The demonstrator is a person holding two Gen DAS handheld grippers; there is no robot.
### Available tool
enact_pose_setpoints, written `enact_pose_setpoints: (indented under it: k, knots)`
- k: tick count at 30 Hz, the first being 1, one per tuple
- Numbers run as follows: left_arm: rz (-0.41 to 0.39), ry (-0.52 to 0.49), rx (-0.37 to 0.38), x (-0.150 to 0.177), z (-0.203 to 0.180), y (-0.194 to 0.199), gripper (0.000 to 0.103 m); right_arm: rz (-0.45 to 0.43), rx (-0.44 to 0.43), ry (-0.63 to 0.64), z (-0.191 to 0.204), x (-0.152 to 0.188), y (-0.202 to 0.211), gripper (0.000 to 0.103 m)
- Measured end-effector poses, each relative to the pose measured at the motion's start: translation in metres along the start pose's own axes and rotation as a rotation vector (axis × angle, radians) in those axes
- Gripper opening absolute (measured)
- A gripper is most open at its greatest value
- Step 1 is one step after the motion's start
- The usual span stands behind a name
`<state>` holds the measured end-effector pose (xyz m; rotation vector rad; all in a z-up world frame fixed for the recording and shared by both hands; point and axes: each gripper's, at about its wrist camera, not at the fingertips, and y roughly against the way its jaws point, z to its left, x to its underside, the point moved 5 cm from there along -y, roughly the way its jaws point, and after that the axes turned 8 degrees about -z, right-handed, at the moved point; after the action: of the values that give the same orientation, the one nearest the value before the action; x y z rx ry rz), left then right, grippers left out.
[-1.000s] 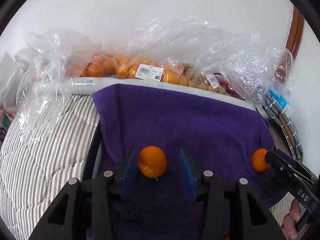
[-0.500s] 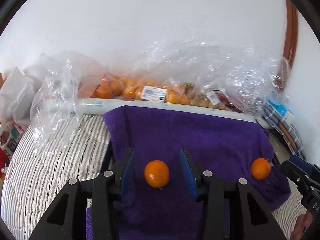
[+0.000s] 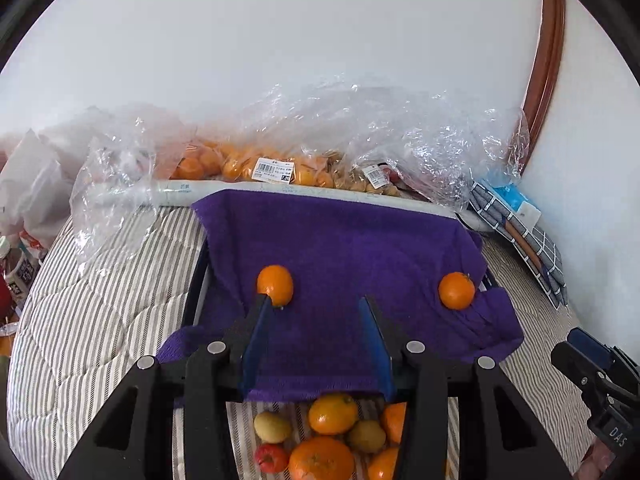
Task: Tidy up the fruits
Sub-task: 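Withdraw both open grippers from the towel back toward the fruit cluster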
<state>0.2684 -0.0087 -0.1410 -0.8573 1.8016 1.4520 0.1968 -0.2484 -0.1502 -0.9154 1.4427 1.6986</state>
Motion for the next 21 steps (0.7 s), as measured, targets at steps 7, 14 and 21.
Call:
enact_pose_setpoints:
  k: [7,14,21]
  knots:
    - [0.02,-0.014,-0.06,0.031,0.027,0.034,0.043,0.04,-0.027,-0.02,0.01,0.027,0.011,0.054]
    - [0.044,-0.01,-0.094,0.059,0.062,0.053,0.043,0.08,-0.07,-0.015,0.03,0.056,0.01,0.054]
    - [0.074,0.063,-0.112,0.076,0.093,0.049,0.052,0.113,-0.111,0.018,0.054,0.07,0.002,0.045]
